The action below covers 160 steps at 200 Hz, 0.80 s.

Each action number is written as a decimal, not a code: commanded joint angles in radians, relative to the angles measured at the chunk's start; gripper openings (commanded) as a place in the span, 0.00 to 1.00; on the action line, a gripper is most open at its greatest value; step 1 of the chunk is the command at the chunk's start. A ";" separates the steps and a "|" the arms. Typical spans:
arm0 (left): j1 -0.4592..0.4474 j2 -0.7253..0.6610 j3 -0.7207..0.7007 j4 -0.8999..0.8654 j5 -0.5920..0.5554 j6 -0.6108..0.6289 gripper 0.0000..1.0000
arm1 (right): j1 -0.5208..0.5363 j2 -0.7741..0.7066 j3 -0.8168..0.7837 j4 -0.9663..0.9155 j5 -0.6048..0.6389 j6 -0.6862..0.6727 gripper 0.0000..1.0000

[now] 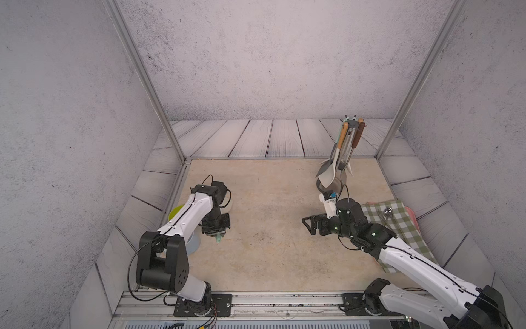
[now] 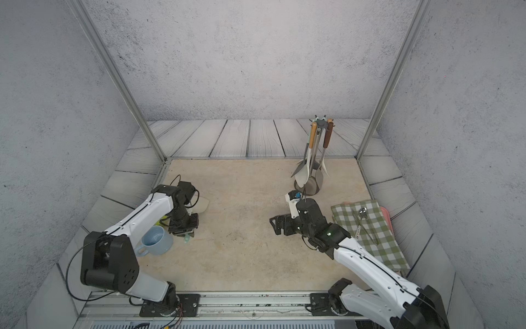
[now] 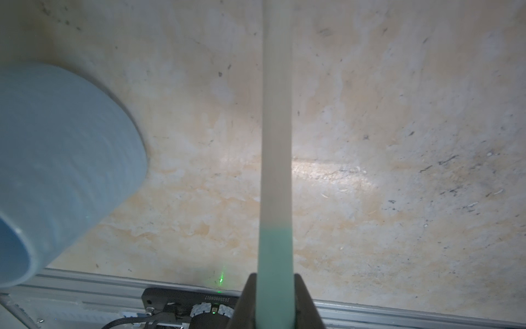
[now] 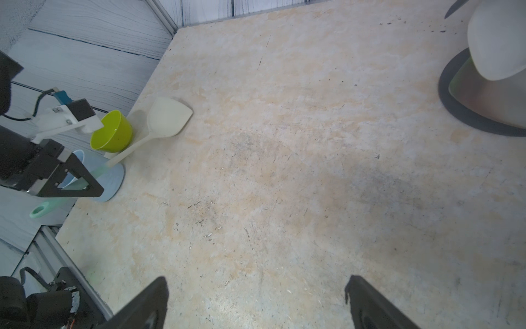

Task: Take the spatula off the kitchen utensil rack
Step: Place the spatula at the center of the board.

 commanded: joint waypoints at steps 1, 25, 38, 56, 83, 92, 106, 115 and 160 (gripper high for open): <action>0.069 -0.021 0.029 -0.044 0.059 0.072 0.00 | -0.006 -0.017 -0.009 0.009 -0.026 0.001 0.99; 0.101 0.003 0.039 -0.040 0.082 0.097 0.00 | -0.007 -0.008 -0.009 0.015 -0.033 0.004 0.99; 0.105 0.015 0.040 -0.037 0.082 0.098 0.00 | -0.009 -0.007 -0.009 0.015 -0.034 0.003 0.99; 0.106 0.022 0.044 -0.041 0.068 0.096 0.05 | -0.010 -0.006 -0.012 0.017 -0.031 0.002 0.99; 0.111 0.013 0.056 -0.057 0.008 0.078 0.37 | -0.011 -0.004 -0.015 0.022 -0.037 0.002 0.99; 0.112 0.010 0.057 -0.059 -0.006 0.074 0.41 | -0.013 -0.003 -0.015 0.024 -0.041 0.003 0.99; 0.114 0.005 0.060 -0.062 -0.026 0.069 0.46 | -0.014 0.001 -0.015 0.026 -0.044 0.003 0.99; 0.114 0.005 0.064 -0.067 -0.038 0.066 0.49 | -0.014 0.002 -0.017 0.026 -0.048 0.003 0.99; 0.111 -0.034 0.022 -0.003 0.106 0.062 0.53 | -0.016 0.007 -0.019 0.037 -0.060 0.004 0.99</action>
